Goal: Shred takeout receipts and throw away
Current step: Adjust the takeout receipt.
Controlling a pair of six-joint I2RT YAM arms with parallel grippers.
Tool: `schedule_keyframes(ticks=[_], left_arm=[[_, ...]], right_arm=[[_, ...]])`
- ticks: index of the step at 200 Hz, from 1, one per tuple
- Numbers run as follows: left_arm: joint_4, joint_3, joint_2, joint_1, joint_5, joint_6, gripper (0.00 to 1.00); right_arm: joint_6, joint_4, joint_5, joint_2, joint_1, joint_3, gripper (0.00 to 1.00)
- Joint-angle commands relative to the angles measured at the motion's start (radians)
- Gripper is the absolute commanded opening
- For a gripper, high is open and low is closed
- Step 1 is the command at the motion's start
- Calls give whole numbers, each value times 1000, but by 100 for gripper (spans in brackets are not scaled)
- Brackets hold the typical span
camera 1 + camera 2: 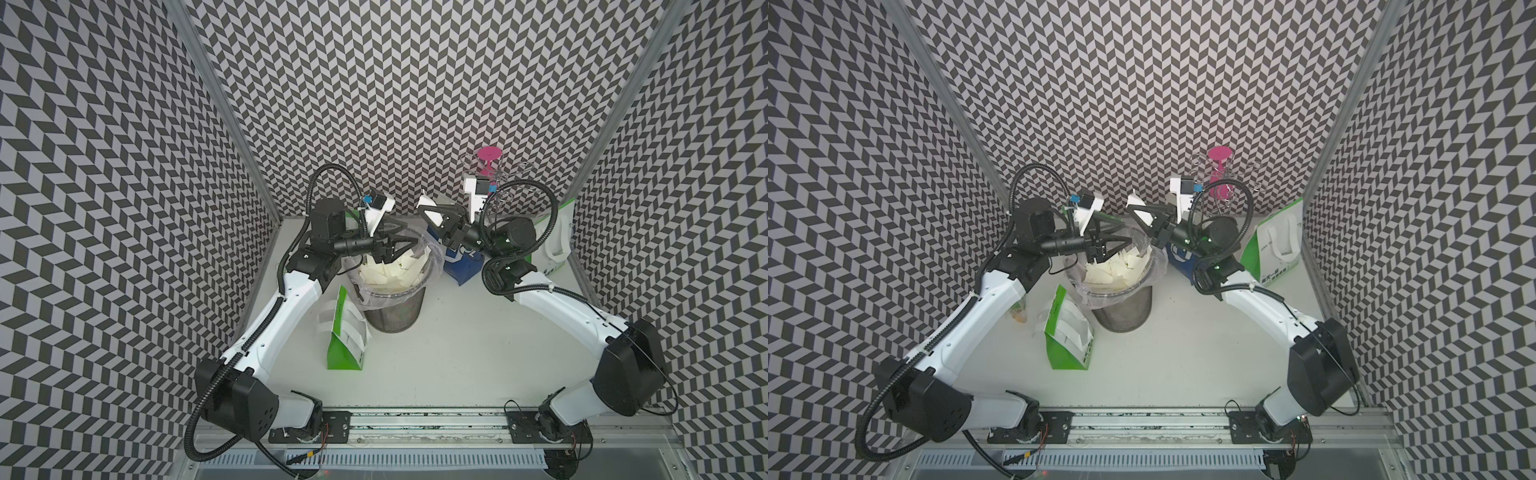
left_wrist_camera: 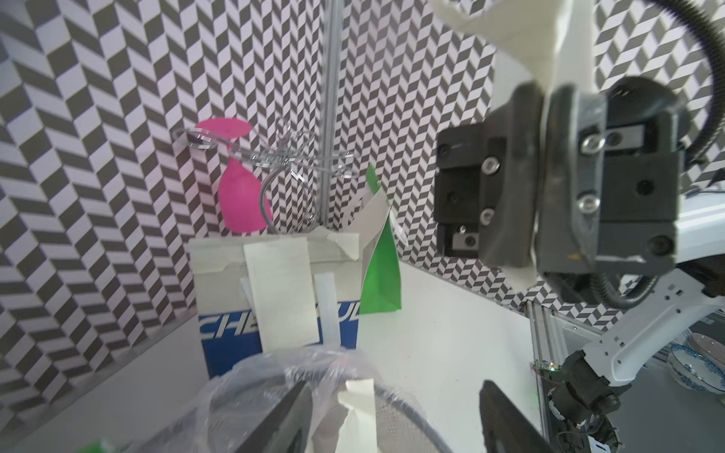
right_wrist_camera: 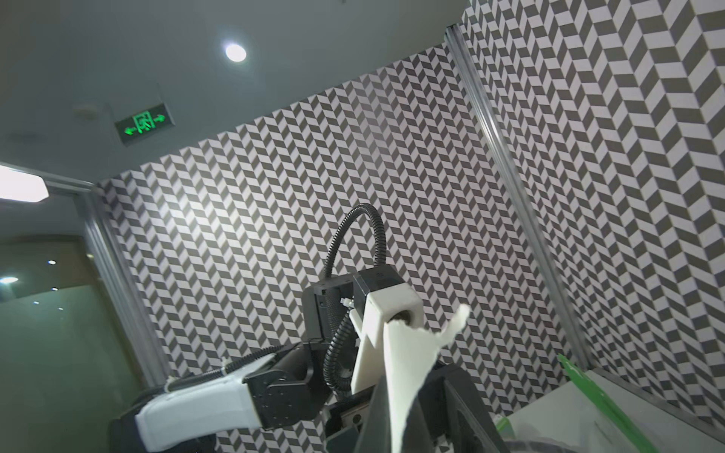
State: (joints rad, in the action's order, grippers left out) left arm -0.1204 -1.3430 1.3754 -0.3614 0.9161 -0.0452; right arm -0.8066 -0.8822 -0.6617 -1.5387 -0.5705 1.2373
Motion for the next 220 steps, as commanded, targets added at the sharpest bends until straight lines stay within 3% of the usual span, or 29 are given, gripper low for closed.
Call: schedule_keyframes(ticks=[1, 31, 52, 73, 97, 114, 185, 207, 220], left_arm=[[138, -24, 9, -29, 60, -48, 69], [65, -57, 8, -22, 56, 6, 67], [-71, -103, -3, 37, 48, 61, 66], [-74, -101, -33, 127, 111, 15, 65], [34, -73, -59, 138, 175, -86, 66], [86, -67, -51, 136, 205, -148, 65], [106, -101, 0, 76, 208, -202, 61], [137, -98, 1, 73, 208, -229, 53], [138, -98, 3, 72, 208, -232, 43]], right_arm=[[-120, -142, 4, -22, -18, -5, 0], [-19, -44, -21, -17, -23, 19, 0], [164, 112, -36, -3, -22, 42, 0], [347, 249, -70, 3, -22, 67, 0], [484, 325, -121, -1, -21, 86, 0], [517, 343, -161, -14, -22, 105, 0], [564, 398, -246, -47, -26, 141, 0], [583, 424, -246, -47, -28, 146, 0], [585, 425, -252, -48, -29, 147, 0]])
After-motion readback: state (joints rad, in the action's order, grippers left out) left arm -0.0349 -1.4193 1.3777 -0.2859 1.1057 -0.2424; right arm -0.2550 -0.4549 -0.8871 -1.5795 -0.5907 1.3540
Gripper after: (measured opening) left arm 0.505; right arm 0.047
